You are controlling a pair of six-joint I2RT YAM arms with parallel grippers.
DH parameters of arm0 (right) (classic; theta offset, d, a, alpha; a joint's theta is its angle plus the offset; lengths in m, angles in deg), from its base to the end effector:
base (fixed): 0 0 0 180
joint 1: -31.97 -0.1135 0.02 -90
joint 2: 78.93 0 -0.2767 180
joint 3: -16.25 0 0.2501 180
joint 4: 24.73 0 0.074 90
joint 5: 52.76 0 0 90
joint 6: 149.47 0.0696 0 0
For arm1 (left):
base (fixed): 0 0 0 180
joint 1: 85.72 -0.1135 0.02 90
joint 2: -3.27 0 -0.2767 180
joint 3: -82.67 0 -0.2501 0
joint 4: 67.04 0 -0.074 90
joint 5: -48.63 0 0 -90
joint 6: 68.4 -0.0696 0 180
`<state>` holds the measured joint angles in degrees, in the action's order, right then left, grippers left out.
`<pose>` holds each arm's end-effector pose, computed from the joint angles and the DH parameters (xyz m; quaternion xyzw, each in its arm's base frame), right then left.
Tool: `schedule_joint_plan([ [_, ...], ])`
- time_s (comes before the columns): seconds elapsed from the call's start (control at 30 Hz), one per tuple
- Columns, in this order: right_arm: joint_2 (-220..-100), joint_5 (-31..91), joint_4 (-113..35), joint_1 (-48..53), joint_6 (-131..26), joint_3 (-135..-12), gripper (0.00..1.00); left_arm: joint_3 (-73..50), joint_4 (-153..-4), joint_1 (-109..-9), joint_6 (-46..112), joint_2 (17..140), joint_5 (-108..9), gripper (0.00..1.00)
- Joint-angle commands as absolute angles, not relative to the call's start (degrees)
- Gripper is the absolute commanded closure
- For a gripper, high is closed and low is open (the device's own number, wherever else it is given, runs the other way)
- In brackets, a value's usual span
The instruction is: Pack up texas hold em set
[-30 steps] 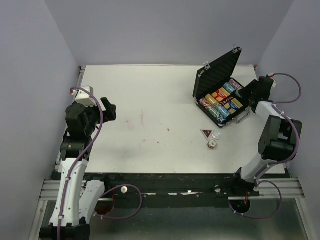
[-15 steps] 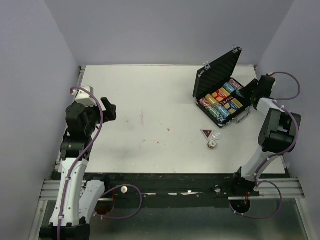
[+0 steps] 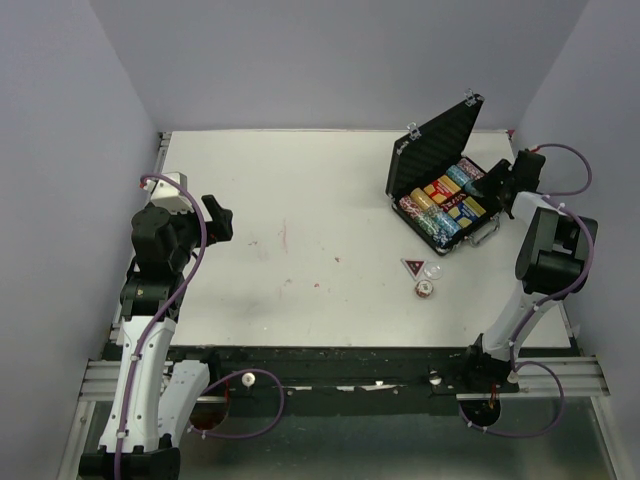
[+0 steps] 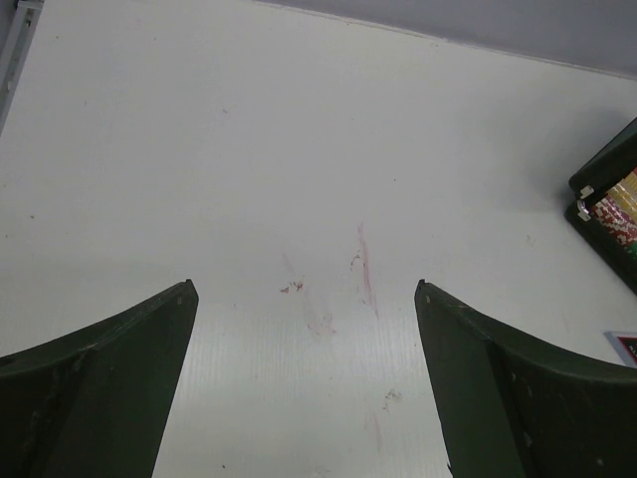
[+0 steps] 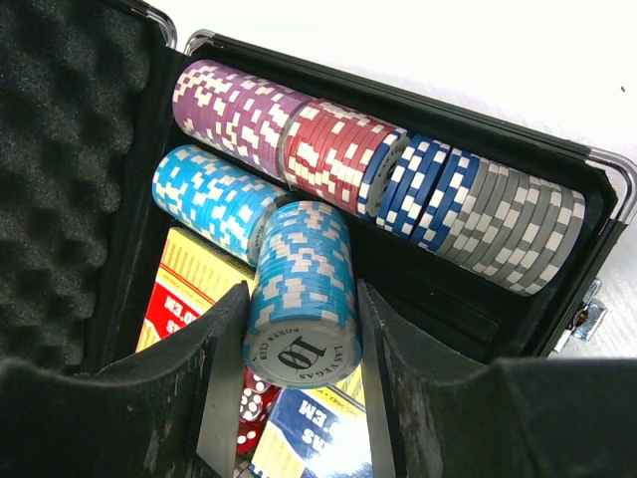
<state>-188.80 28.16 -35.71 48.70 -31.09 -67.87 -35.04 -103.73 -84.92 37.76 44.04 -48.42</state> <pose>0.4377 -0.1201 0.1797 0.3090 0.8365 0.1157 0.4374 0.1811 -0.0111 0.3485 -0.0689 0.7906 -0.1377 0.5926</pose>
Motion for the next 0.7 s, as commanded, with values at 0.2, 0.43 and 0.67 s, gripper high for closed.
schedule_joint_plan([
  [0.2,-184.15,34.68,-35.62,49.2,-33.45,-69.0,0.29,-35.28,-102.8,-85.19,37.86,43.61,-48.32,0.01],
  [0.43,-178.16,42.17,-35.97,49.2,-33.72,-65.57,0.2,-35.28,-102.8,-85.19,37.86,43.52,-48.41,0.01],
  [0.67,-182.72,37.68,-40.63,49.2,-33.02,-67.06,0.19,-35.28,-102.8,-85.19,37.94,43.26,-48.41,0.01],
])
